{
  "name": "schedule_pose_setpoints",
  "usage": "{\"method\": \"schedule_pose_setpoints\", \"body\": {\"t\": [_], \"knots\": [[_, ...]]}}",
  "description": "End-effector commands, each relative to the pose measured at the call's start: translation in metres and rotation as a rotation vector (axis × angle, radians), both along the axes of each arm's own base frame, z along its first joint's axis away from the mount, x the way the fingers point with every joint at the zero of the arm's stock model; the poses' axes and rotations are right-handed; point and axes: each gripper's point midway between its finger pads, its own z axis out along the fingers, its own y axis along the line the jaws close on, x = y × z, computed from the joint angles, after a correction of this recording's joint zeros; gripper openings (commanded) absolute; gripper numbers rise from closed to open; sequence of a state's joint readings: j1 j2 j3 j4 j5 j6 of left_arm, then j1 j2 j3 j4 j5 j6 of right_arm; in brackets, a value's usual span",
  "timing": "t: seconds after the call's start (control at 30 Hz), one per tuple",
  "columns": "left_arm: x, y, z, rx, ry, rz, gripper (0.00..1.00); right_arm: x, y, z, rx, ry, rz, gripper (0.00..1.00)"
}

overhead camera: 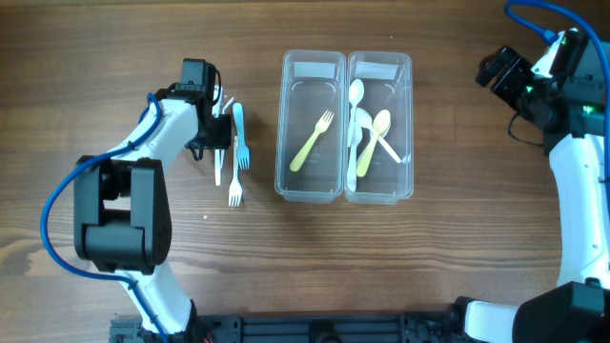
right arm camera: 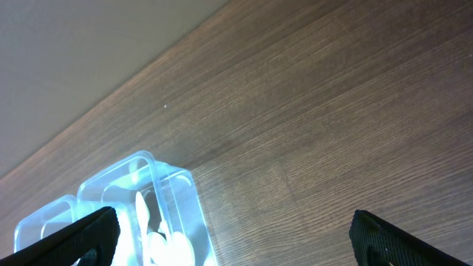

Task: Pack container
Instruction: 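Move the left gripper back over the forks and lower onto a white fork, then close the left gripper on the white fork and lift it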

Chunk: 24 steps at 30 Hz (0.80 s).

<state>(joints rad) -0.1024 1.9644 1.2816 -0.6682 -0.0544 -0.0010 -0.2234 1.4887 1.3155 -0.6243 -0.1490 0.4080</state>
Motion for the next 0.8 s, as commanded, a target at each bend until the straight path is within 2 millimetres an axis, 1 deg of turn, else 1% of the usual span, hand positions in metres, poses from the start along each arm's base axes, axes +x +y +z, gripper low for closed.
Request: {"method": "schedule_pose_setpoints", "body": {"t": [0.0, 0.17, 0.2, 0.3, 0.33, 0.4, 0.5, 0.57, 0.63, 0.77], "knots": [[-0.002, -0.001, -0.006, -0.012, 0.015, -0.023, 0.46, 0.002, 0.001, -0.004, 0.015, 0.007, -0.006, 1.0], [-0.002, -0.001, -0.007, -0.013, 0.016, -0.022, 0.45, 0.002, 0.001, -0.004, 0.014, 0.007, -0.006, 1.0], [-0.002, -0.001, -0.007, -0.013, 0.016, -0.022, 0.43, 0.002, 0.001, -0.004, 0.015, 0.007, -0.006, 1.0], [-0.002, -0.002, -0.006, -0.018, 0.015, -0.024, 0.28, 0.002, 0.001, -0.004, 0.014, 0.007, -0.006, 1.0], [-0.002, -0.003, -0.004, -0.022, 0.012, -0.024, 0.27, 0.002, 0.001, -0.004, 0.014, 0.007, -0.006, 1.0], [0.0, -0.007, 0.005, -0.043, -0.007, -0.029, 0.29, 0.002, 0.001, -0.004, 0.015, 0.007, -0.006, 1.0], [0.007, -0.009, 0.032, -0.06, -0.077, -0.034, 0.4, 0.002, 0.001, -0.004, 0.014, 0.007, -0.006, 1.0], [0.009, -0.008, 0.043, -0.059, -0.105, -0.032, 0.47, 0.002, 0.001, -0.004, 0.015, 0.007, -0.006, 1.0], [0.008, -0.008, 0.039, -0.057, -0.096, -0.031, 0.53, 0.002, 0.001, -0.004, 0.015, 0.007, -0.006, 1.0], [0.005, -0.007, 0.019, -0.05, -0.047, -0.03, 0.55, 0.002, 0.001, -0.004, 0.015, 0.007, -0.006, 1.0]]}}
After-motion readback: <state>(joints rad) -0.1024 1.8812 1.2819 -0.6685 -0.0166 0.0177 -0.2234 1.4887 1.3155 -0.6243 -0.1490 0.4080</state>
